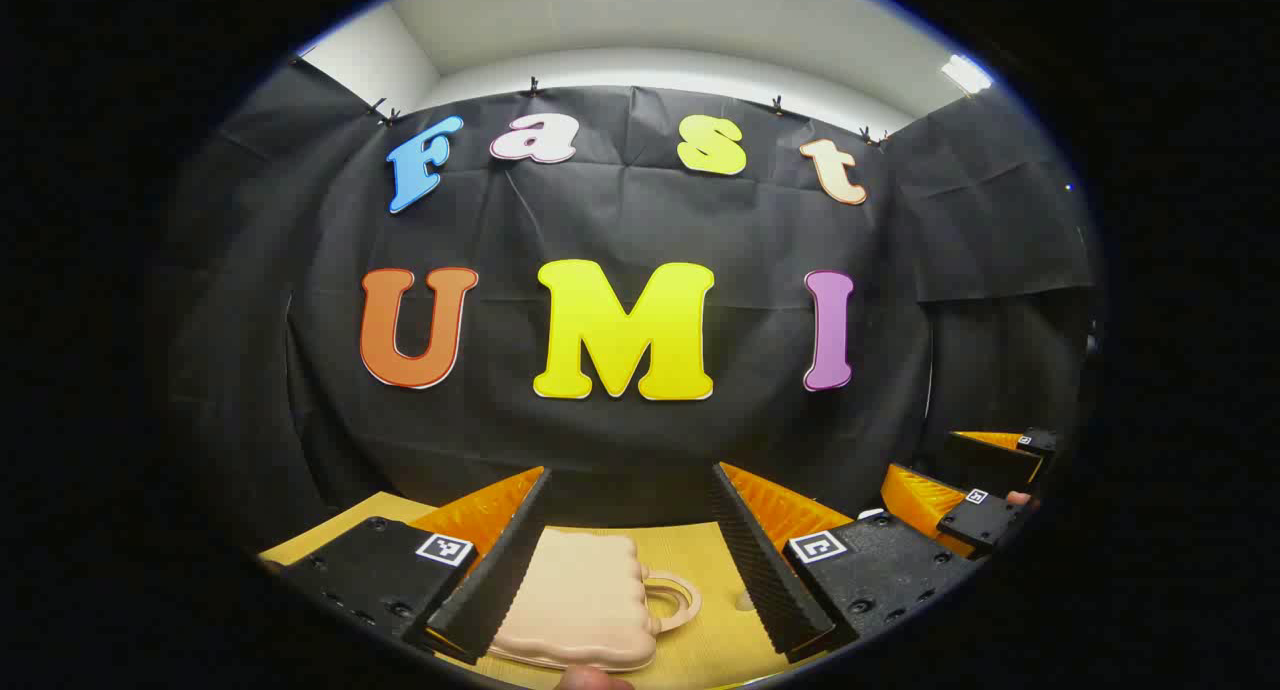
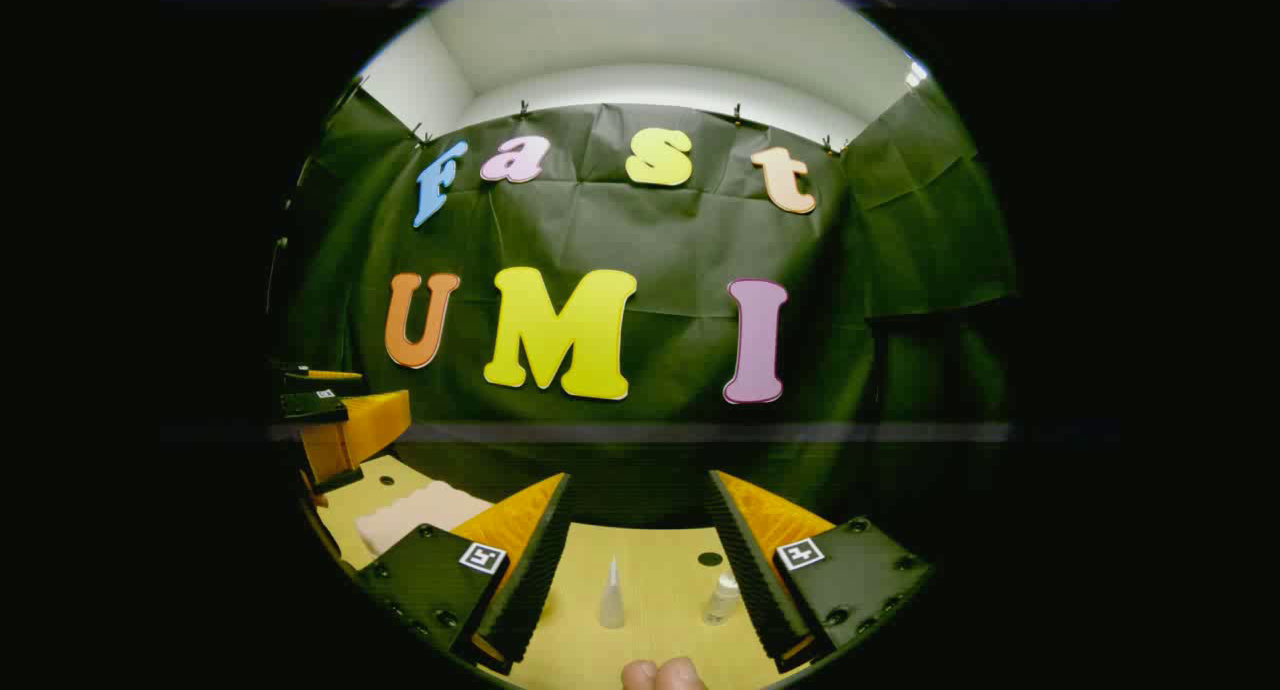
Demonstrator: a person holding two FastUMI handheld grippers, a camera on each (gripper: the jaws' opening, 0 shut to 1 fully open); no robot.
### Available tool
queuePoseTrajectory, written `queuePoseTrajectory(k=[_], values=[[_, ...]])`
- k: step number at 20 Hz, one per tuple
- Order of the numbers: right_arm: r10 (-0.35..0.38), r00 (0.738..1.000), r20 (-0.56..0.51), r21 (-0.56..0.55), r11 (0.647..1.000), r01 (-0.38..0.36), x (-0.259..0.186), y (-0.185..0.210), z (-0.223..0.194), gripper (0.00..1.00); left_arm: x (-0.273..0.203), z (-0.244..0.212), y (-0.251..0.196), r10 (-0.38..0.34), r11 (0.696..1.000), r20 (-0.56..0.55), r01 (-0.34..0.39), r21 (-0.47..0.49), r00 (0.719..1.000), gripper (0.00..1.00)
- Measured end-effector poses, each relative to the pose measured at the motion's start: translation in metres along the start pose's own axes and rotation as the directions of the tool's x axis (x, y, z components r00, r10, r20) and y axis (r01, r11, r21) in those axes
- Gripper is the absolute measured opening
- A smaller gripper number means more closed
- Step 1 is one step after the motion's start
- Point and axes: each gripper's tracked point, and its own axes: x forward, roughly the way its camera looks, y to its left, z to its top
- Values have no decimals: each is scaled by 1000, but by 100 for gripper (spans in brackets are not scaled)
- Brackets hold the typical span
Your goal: First open the suitcase, pack the skin care products into it, and then close the suitcase.
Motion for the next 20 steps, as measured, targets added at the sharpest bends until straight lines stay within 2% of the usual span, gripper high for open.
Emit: queuePoseTrajectory(k=[5, 15, 20], values=[[-26, 1000, -3, 14, 1000, 26, 5, -6, 0, 80, 1, -4, 3, 25, 1000, -19, -25, 8, 1000, 99], [-17, 1000, -20, 19, 1000, 18, 12, -14, -8, 80, 5, -21, 0, 53, 998, -64, -51, 28, 997, 99], [-17, 999, -41, 3, 1000, 18, 15, -32, -15, 79, 6, -42, -19, 28, 996, -114, -18, 89, 993, 99]])
